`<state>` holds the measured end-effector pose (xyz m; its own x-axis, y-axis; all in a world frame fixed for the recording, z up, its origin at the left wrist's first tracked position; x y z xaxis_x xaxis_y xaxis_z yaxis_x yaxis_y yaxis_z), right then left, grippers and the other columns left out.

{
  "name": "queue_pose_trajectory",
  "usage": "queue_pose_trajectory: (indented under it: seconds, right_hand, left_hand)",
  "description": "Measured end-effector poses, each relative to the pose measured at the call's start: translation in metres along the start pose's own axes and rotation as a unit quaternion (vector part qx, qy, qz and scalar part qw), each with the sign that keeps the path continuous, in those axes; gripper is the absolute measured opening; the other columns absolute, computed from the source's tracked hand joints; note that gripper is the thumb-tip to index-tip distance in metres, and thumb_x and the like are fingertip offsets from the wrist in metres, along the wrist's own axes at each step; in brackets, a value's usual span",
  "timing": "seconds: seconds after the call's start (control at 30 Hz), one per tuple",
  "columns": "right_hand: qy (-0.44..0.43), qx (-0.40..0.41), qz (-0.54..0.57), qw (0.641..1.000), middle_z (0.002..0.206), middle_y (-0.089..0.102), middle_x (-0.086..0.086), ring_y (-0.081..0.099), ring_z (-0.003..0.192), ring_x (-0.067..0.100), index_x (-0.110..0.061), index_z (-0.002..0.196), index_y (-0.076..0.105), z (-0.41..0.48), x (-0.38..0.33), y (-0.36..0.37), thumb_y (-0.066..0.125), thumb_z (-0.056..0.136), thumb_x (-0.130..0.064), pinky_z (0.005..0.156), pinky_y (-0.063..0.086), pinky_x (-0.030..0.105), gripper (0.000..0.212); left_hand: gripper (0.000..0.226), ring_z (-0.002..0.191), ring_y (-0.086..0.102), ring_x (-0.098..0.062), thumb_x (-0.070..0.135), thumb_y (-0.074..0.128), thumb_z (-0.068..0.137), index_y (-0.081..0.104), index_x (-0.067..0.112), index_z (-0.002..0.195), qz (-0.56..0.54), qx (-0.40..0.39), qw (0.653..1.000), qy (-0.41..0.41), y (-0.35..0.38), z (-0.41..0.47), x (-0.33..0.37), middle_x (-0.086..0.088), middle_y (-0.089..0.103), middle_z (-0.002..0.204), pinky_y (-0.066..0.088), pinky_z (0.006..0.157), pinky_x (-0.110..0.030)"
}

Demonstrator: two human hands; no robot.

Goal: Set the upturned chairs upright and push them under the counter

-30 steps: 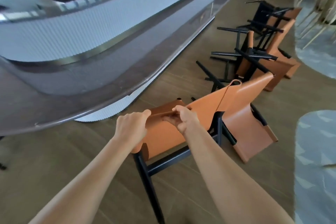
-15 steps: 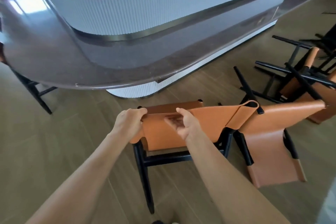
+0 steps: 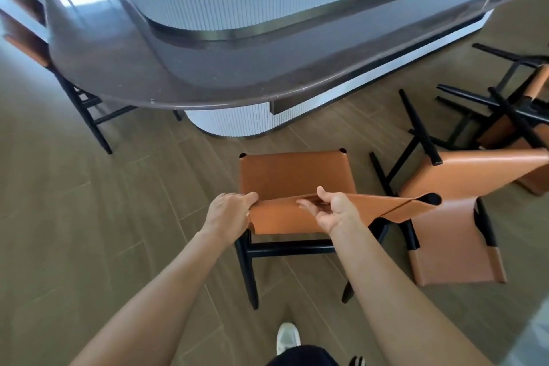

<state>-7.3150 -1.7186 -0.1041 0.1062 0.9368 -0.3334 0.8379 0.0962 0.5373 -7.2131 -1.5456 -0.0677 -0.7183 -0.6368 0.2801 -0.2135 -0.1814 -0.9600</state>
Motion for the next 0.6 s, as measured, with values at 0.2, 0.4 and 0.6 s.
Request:
queue_pose_trajectory:
  seconds: [0.2,0.4,0.6]
  right_hand:
    - [-0.023,0.025,-0.010,0.999,0.136,0.039,0.035,0.042,0.124,0.058,0.009,0.127,0.044,-0.016,0.038,-0.058,0.056,0.089,0.014,0.073,0.054,0.059,0.040]
    - [-0.016,0.028,-0.024,0.999,0.142,0.034,0.028,0.037,0.131,0.052,0.003,0.137,0.037,-0.022,0.045,-0.071,0.047,0.091,0.018,0.090,0.047,0.066,0.049]
    - [-0.025,0.030,-0.092,0.995,0.126,0.051,0.027,0.059,0.100,0.040,0.001,0.117,0.051,-0.037,0.035,-0.093,0.055,0.092,0.007,0.069,0.057,0.054,0.026]
  left_hand:
    - [0.018,0.075,0.057,-0.031,-0.003,0.046,0.078,0.057,0.008,0.087,-0.052,-0.044,0.994,-0.082,0.033,-0.053,0.008,-0.006,0.064,0.078,0.044,0.064,-0.038]
    - [0.014,0.079,0.060,-0.029,0.002,0.049,0.084,0.059,0.012,0.090,-0.045,-0.056,0.990,-0.123,0.043,-0.068,0.006,-0.006,0.066,0.086,0.049,0.068,-0.037]
    - [0.017,0.095,0.060,-0.026,0.013,0.051,0.092,0.063,0.018,0.103,-0.194,-0.043,0.959,-0.204,0.028,-0.077,0.020,-0.001,0.062,0.105,0.052,0.086,-0.041]
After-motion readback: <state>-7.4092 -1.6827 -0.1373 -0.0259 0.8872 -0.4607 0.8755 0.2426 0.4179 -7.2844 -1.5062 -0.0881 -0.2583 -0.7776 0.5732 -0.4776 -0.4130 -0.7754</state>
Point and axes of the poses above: each hand's wrist, its own z-axis towards the middle knuckle, its own y-axis out of the palm, x = y × z, the point moved 5 cm from there along z, towards the middle knuckle
